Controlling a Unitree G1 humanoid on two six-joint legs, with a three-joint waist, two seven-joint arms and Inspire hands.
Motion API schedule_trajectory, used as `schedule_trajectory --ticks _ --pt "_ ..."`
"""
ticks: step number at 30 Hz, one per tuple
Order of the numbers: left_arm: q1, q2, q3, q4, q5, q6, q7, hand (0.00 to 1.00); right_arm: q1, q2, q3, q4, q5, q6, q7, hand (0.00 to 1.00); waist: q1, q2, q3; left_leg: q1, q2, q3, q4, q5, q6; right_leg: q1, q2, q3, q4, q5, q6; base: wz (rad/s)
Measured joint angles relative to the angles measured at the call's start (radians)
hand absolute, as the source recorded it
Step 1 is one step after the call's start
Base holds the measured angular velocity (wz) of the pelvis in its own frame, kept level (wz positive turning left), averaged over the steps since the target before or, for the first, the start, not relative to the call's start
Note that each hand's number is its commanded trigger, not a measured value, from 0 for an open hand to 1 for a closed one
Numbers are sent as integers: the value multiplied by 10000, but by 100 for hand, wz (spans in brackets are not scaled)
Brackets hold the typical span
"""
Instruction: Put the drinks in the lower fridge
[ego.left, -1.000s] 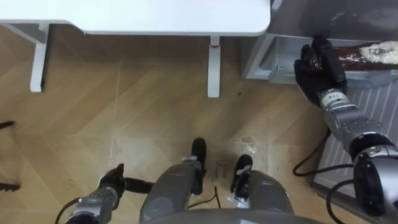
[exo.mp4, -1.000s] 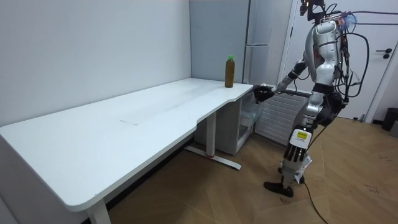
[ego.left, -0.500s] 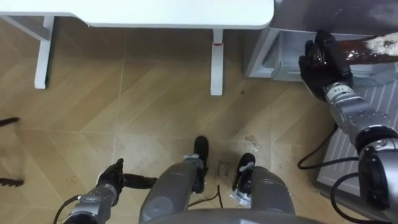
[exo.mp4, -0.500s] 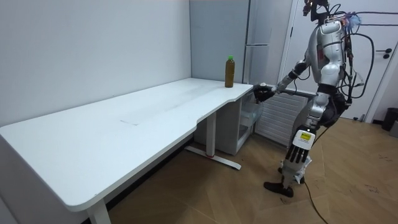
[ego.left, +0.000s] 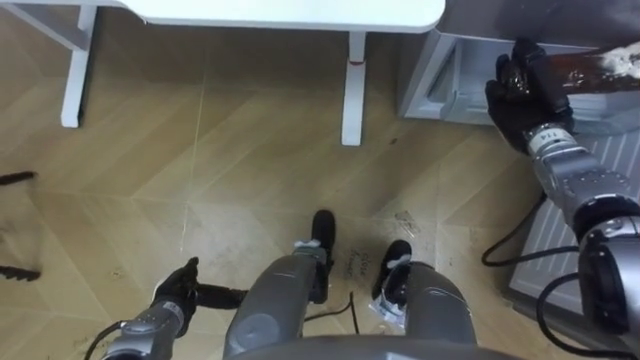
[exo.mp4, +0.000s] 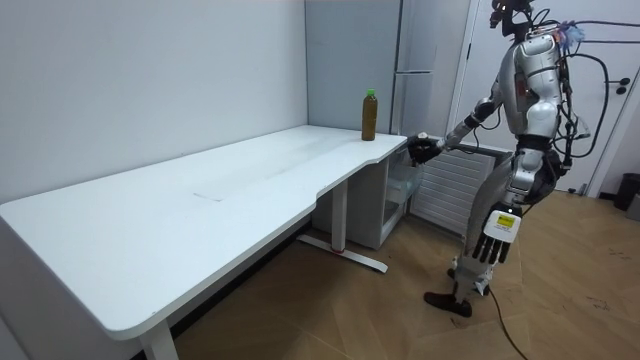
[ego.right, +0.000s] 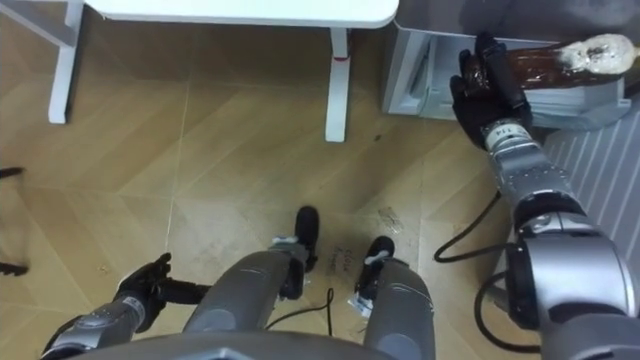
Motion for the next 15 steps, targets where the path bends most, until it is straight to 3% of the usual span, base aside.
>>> schedule_trajectory --ticks 5,15 --pt "75 11 -114 -136 -30 -102 -6 0 628 71 230 -903 190 -382 22 100 45 6 -4 -6 87 25 10 14 -27 69 84 -67 -112 -9 -37 0" --pt "177 14 -145 -296 -442 -246 36 0 1536 124 404 -1774 195 -497 520 100 45 72 -46 179 167 6 -87 -43 -91 431 262 -141 -531 131 -66 0"
